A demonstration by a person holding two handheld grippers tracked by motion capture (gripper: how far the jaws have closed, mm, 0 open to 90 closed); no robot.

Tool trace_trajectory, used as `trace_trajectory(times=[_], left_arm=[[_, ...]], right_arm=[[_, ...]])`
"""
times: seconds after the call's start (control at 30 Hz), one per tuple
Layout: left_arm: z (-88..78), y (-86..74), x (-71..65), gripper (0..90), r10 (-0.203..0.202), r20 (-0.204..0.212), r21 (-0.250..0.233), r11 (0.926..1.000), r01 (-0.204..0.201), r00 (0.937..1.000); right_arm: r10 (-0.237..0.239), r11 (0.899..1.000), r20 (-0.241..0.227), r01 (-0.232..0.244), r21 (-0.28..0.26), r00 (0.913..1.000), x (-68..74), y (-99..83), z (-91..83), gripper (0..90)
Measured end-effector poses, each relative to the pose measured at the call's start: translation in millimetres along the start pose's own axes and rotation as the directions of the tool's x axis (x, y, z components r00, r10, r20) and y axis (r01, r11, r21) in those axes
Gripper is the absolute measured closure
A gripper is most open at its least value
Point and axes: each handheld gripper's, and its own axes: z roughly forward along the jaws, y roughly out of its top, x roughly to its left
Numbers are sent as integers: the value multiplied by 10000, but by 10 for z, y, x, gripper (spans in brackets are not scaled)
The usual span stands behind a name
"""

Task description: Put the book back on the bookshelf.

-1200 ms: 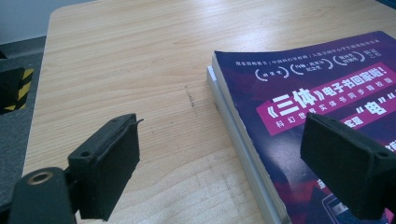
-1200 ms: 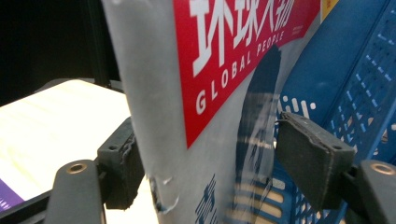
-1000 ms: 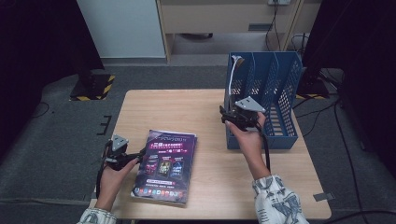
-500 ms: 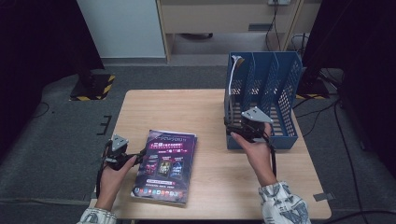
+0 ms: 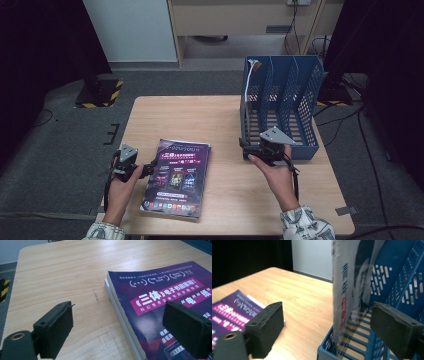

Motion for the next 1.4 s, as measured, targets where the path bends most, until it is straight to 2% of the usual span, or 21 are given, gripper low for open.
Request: trace_trajectory(times=[0.27,0.5,0.6,0.73,0.87,0.97,1.07,1.13,1.23,1.4], left_arm=[[-19,7,-27,110,88,57,-60,9999,-87,9999],[-39,25,-19,131,-78,240,-99,9999,81,9997],[-40,32,-57,139,99,389,-72,9999,-97,9992],[-23,37,-132,171,441,622,-21,9990,-441,9971],[16,24,-185,250,807,786,365,9958,-837,9936],[30,10,-197,288,795,843,613,9945,-848,9933],[55,-12,-185,317,543,1029,775,9950,-624,9932],[80,-25,-172,315,467,1044,903,9943,-562,9934],[105,-33,-172,308,408,1129,973,9939,-519,9928],[165,-54,-221,291,549,1325,1174,9906,-707,9897]], right_arm=[[-365,9993,-393,364,-43,9986,171,-35,-48,162],[-743,9965,-1010,777,298,9921,403,-116,54,168],[-1129,9918,-1346,1198,439,9844,523,-165,104,184],[-1295,9870,-1856,1447,705,9740,689,-248,167,190],[-1428,9803,-2311,1697,1007,9624,852,-343,253,176],[-1665,9708,-2602,2043,1256,9511,969,-425,311,162],[-1898,9607,-2733,2358,1467,9430,1064,-480,347,151],[-2005,9577,-2868,2491,1443,9368,1108,-498,366,146],[-2029,9538,-2994,2574,1551,9323,1136,-519,376,142],[-1950,9525,-3012,2535,1689,9334,1112,-542,378,143]])
